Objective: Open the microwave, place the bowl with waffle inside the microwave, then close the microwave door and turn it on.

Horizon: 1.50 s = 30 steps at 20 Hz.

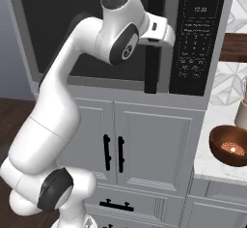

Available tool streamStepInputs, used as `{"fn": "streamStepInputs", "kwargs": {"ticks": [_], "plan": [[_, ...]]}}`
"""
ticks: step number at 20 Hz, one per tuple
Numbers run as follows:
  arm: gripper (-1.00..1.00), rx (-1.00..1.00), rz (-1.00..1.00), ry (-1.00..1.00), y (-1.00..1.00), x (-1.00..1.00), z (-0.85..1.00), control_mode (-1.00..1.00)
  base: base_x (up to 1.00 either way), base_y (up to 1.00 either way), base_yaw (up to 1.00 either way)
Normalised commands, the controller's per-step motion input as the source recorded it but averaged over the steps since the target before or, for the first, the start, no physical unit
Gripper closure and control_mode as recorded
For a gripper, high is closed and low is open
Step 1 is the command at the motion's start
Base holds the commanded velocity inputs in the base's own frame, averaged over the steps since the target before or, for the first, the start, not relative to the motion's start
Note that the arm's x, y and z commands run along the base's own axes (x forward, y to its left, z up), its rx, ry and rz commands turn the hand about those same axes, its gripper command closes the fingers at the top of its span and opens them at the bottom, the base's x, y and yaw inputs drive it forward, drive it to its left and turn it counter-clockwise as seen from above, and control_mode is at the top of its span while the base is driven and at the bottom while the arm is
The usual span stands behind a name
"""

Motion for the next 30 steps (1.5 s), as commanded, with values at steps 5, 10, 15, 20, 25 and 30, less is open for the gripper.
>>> {"fn": "streamStepInputs", "kwargs": {"ticks": [5, 10, 15, 20, 25, 30], "plan": [[-1.00, 0.05, 0.00, 0.00, -0.34, 0.17, -0.05, -1.00, 0.00, 0.00, 0.00], [-1.00, 0.05, 0.00, -0.03, -0.30, 0.20, -0.24, -1.00, 0.00, 0.00, 0.00], [-1.00, 0.04, 0.00, -0.06, -0.14, 0.20, -0.30, -1.00, 0.00, 0.00, 0.00], [-1.00, 0.07, 0.00, -0.06, 0.00, 0.20, -0.37, -1.00, 0.00, 0.00, 0.00], [1.00, 0.06, 0.00, -0.02, 0.02, 0.18, -0.29, -1.00, 0.00, 0.00, 0.00], [1.00, 0.00, 0.00, 0.00, 0.10, 0.12, -0.04, -1.00, 0.00, 0.00, 0.00]]}}
